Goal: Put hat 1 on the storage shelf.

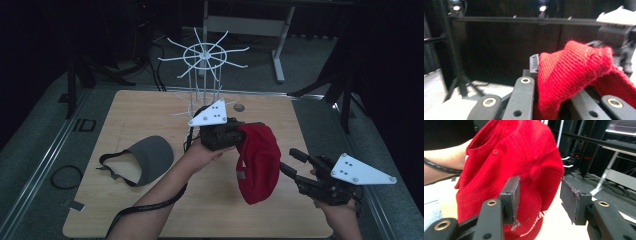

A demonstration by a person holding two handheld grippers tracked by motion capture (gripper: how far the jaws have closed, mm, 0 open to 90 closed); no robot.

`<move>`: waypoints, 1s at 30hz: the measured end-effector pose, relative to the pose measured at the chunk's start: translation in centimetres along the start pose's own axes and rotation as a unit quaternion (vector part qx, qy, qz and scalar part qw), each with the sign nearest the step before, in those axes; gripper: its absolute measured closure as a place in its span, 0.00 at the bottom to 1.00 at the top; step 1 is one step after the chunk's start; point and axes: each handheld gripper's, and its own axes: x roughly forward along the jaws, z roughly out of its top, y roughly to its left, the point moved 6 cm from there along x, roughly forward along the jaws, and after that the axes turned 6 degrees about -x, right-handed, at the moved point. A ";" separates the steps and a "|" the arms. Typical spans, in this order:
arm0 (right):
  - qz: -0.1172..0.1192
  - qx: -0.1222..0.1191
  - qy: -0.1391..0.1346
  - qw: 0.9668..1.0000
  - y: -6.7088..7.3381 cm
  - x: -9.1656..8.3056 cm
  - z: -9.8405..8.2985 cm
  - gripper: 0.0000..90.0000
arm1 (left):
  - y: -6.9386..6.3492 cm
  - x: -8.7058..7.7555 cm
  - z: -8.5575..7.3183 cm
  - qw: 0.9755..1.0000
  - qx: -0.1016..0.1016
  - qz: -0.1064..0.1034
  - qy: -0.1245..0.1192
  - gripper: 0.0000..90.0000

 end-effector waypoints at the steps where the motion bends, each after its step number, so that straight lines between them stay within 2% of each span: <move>1: -0.002 -0.003 0.004 1.000 0.1 0.2 -0.1 0.55 | -0.1 -0.2 0.1 1.000 -0.003 -0.012 -0.004 0.98; 4: 0.007 -0.004 0.011 1.000 0.4 0.8 -0.6 0.55 | -0.5 -0.4 0.5 0.999 -0.010 -0.033 -0.016 0.98; 7: 0.027 -0.005 0.006 1.000 1.1 1.3 -0.7 0.54 | -0.8 -0.4 0.6 0.999 -0.012 -0.038 -0.020 0.98; 9: 0.037 -0.009 0.000 0.999 1.6 1.3 -0.5 0.54 | -1.0 -0.3 0.7 0.999 -0.006 -0.029 -0.014 0.98; 12: 0.043 -0.015 -0.010 0.999 2.0 1.0 0.1 0.54 | -1.3 -0.3 0.6 0.999 -0.007 -0.040 -0.008 0.98; 15: 0.048 -0.023 -0.021 0.998 2.4 0.5 1.0 0.54 | -1.1 -0.2 0.4 0.999 -0.015 -0.034 -0.003 0.98; 16: 0.060 -0.023 -0.029 0.998 2.6 0.3 1.3 0.54 | -0.9 -0.2 0.4 0.999 -0.018 -0.031 -0.001 0.98; 17: 0.063 -0.024 -0.033 0.997 2.7 0.2 1.5 0.54 | -0.7 -0.1 0.3 0.999 -0.029 -0.025 0.002 0.98; 20: 0.071 -0.029 -0.042 0.996 2.9 0.1 2.1 0.53 | -0.7 0.0 0.1 0.999 -0.035 -0.029 0.004 0.98; 25: 0.076 -0.027 -0.040 0.996 2.8 0.9 2.3 0.52 | -0.9 0.4 -0.1 0.999 -0.032 -0.027 0.017 0.98; 28: 0.062 -0.031 -0.032 0.997 2.6 1.4 2.3 0.52 | -1.3 0.8 -0.3 0.999 -0.027 -0.028 0.024 0.98; 30: 0.062 -0.030 -0.031 0.997 2.5 1.5 2.3 0.54 | -1.5 1.0 -0.3 0.999 -0.029 -0.031 0.023 0.98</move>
